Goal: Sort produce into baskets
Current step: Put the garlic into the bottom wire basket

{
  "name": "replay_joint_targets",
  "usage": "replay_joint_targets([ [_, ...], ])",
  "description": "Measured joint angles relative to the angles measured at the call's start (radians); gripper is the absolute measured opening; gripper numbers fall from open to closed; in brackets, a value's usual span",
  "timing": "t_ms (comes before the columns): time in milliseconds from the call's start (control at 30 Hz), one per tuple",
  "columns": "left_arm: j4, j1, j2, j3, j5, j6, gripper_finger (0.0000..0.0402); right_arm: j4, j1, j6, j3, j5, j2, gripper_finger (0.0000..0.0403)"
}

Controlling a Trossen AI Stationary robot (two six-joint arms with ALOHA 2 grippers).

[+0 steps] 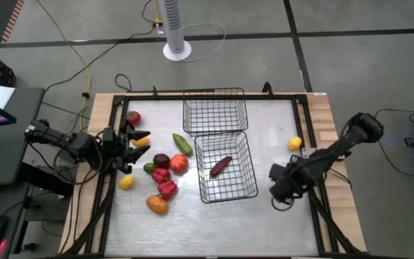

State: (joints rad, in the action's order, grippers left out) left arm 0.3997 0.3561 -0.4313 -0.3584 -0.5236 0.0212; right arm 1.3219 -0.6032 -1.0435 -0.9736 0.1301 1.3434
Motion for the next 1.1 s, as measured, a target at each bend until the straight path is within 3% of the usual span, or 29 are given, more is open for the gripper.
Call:
replay_joint_targets([
  [167,-0.007,0.0,0.0,0.0,0.0,0.0,0.0238,-0.023,-0.054,-0.005,0.022,0.013,0.0,0.0285],
  [533,-0.024,0.0,0.0,0.0,0.0,0.002,0.0238,-0.1,-0.095,0.107,0.075,-0.006,0.0,0.0387],
  [833,-0.029,0.0,0.0,0.0,0.0,0.002,0.0238,-0.15,-0.162,0.11,0.132,-0.005,0.018,0.0385],
  [1100,-0.029,0.0,0.0,0.0,-0.004,0.002,0.0238,-0.156,-0.211,0.176,0.148,-0.027,0.129,0.0384],
])
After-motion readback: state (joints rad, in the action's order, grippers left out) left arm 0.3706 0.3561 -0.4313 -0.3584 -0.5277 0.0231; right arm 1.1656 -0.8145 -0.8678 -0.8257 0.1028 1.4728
